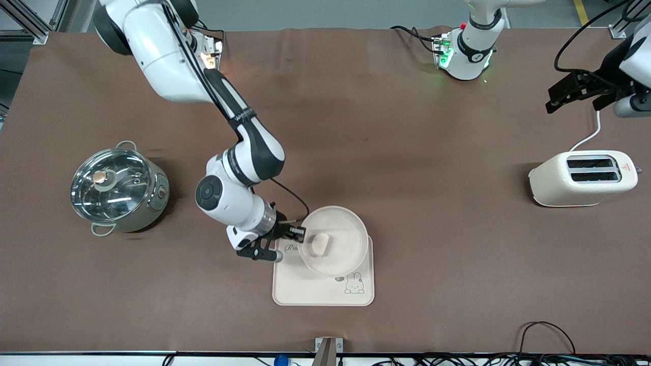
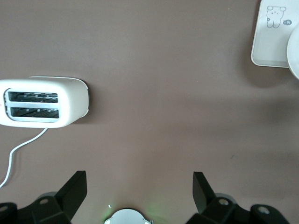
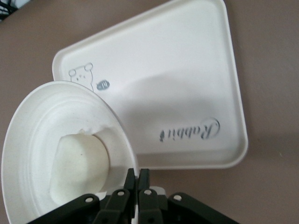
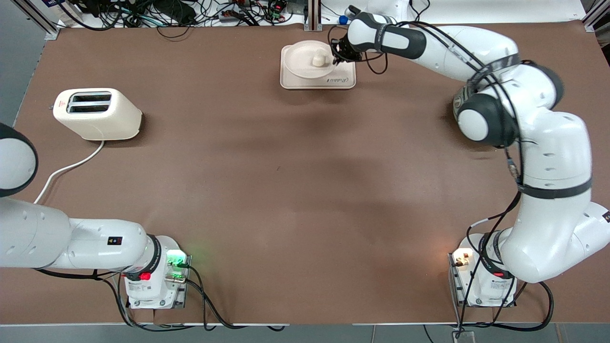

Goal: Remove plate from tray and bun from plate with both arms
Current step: 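Lift the plate with the right gripper while the left gripper reaches in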

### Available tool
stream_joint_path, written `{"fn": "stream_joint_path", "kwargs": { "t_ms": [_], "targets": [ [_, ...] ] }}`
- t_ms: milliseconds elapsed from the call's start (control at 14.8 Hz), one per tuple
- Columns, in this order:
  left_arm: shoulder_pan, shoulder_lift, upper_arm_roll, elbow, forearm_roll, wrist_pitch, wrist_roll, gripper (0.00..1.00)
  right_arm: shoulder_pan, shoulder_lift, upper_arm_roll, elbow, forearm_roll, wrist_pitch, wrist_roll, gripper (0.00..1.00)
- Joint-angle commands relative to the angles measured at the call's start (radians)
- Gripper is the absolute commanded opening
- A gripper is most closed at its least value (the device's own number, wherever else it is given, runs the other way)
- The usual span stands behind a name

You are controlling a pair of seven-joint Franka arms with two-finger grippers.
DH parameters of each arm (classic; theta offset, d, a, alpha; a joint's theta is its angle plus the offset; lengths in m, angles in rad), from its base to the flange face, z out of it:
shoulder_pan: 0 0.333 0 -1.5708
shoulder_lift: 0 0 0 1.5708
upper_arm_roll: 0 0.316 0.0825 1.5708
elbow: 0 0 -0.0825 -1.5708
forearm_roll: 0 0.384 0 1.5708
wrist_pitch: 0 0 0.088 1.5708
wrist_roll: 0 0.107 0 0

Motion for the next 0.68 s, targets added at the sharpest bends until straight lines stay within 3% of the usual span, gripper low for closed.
{"fn": "stream_joint_path", "kwargs": {
  "t_ms": [0, 135, 338, 608],
  "targets": [
    [-0.018, 0.088, -0.023, 0.032, -0.034, 0.049, -0.004, 1.00, -0.005, -0.178, 0.015, -0.286, 0.026, 0.049, -0.054, 0.00],
    [-0.030, 0.164, -0.059, 0.026, -0.036, 0.074, -0.023, 1.00, 0.003, -0.203, 0.037, -0.413, 0.026, 0.179, -0.080, 0.00],
    [-0.030, 0.275, -0.105, 0.023, -0.066, 0.146, -0.105, 1.00, 0.012, -0.192, 0.048, -0.501, 0.026, 0.320, -0.122, 0.00],
    [-0.105, 0.378, -0.125, -0.026, -0.057, 0.246, -0.291, 1.00, 0.052, -0.178, 0.050, -0.538, 0.026, 0.348, -0.125, 0.00]
  ]
}}
